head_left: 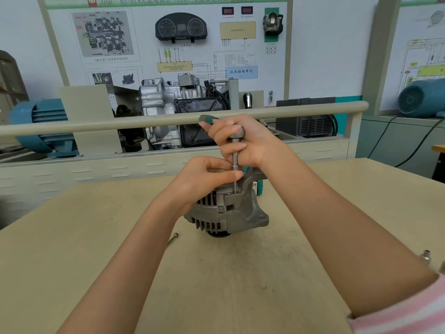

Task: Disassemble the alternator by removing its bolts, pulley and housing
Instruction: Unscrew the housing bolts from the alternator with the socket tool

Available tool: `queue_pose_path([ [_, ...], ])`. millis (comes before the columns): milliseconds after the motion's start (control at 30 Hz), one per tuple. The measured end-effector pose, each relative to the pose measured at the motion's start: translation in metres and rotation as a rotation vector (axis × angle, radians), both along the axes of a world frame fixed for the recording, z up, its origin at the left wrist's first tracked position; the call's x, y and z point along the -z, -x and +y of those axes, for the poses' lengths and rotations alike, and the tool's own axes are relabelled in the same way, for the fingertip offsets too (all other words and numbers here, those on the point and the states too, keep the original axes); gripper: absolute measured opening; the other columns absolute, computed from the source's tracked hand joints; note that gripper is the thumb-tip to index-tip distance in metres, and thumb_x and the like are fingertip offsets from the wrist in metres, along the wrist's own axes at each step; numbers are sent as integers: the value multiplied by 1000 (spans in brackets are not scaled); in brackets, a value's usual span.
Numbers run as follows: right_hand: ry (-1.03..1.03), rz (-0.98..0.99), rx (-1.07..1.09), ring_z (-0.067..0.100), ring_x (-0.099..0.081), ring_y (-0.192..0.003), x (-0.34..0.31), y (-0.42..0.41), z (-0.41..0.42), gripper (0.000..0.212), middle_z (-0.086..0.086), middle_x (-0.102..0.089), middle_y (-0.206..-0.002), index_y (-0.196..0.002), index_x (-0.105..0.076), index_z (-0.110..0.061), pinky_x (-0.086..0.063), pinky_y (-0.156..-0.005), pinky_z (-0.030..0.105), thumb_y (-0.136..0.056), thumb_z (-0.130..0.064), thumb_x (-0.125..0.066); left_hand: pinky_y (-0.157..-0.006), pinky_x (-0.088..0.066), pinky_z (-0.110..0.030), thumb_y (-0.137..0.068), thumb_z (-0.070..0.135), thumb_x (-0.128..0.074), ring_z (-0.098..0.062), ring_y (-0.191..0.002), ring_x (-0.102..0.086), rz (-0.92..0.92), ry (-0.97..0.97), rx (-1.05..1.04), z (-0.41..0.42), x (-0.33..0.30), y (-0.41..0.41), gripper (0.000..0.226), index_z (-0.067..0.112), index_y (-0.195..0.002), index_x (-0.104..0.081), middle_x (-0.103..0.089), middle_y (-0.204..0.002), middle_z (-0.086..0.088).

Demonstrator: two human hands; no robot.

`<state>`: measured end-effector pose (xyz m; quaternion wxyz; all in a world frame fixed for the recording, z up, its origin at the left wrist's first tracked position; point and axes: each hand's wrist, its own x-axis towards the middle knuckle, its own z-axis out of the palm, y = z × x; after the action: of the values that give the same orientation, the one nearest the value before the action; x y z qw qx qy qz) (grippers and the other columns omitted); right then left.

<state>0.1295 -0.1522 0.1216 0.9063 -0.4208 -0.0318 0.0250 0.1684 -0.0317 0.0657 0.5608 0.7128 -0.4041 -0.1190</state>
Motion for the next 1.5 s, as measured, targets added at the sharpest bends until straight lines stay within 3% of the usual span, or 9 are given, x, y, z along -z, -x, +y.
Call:
queue_pose_path([
  [167, -16, -64, 396, 0, -41, -31, 4, 1, 17, 25, -8, -42, -45, -76, -41, -14, -15, -27, 13, -92, -1, -28, -64, -54, -15, -79, 14, -75, -8, -69, -69, 35, 31, -2, -1, 0, 1, 4, 17, -79, -75, -75, -76, 0],
  [333, -55, -185, 1030, 4, -48, -30, 11, -6, 33, 23, 8, -47, -80, -115, -39, -7, -26, -30, 14, -96, 0, -28, -65, -53, -13, -80, 6, -73, -4, -65, -67, -23, 47, -78, -6, 1, 2, 15, 19, -73, -71, -72, -70, 5],
  [567, 103, 3, 350, 1, -38, -30, -3, -5, 16, 29, -6, -39, -45, -72, -40, -14, -14, -27, 13, -91, -1, -22, -72, -56, -16, -80, 13, -74, -9, -77, -71, 66, 60, 16, 0, 0, -2, 5, 15, -85, -75, -76, -83, -3],
  [700, 52, -17, 90, 0, -37, -31, -1, -1, 6, 24, -10, -38, -45, -82, -46, -11, -13, -28, 10, -95, -4, -27, -65, -52, -12, -79, 12, -75, -5, -70, -69, 56, 69, 3, 1, -1, -3, 6, 17, -78, -75, -74, -74, 3],
  [967, -74, -208, 1022, 6, -47, -33, 11, -7, 35, 17, 5, -46, -72, -105, -39, -8, -26, -30, 14, -98, -3, -24, -64, -51, -11, -83, 5, -70, -1, -65, -67, -40, 58, -51, -4, 0, 1, 14, 17, -77, -71, -72, -70, 7],
  [1167, 70, -46, 389, 1, -37, -29, -2, -1, 16, 27, -6, -40, -42, -74, -39, -14, -14, -26, 13, -90, 0, -22, -64, -54, -13, -78, 15, -76, -5, -70, -69, 10, 60, -41, -1, 1, 1, 5, 16, -82, -73, -74, -75, 3],
  [1300, 45, -28, 29, 0, -35, -29, -2, 1, 5, 24, -10, -39, -44, -87, -50, -8, -12, -27, 10, -96, -6, -29, -68, -54, -13, -77, 15, -77, -6, -72, -69, 3, 37, -34, -2, 1, 1, 6, 18, -81, -74, -75, -76, 3],
  [1400, -7, -36, 92, 0, -37, -30, -1, 4, 11, 24, -10, -40, -44, -84, -49, -9, -14, -26, 11, -95, -5, -28, -65, -54, -12, -76, 12, -78, -4, -65, -68, 9, 63, -50, -4, 1, 3, 8, 18, -75, -73, -73, -69, 4],
  [1500, -47, -79, 641, 3, -44, -32, 5, 2, 24, 20, -4, -48, -52, -86, -42, -11, -19, -27, 14, -94, 0, -26, -65, -55, -13, -78, 7, -75, -3, -65, -68, 1, 78, -42, -5, 2, 3, 11, 17, -75, -73, -73, -68, 6],
])
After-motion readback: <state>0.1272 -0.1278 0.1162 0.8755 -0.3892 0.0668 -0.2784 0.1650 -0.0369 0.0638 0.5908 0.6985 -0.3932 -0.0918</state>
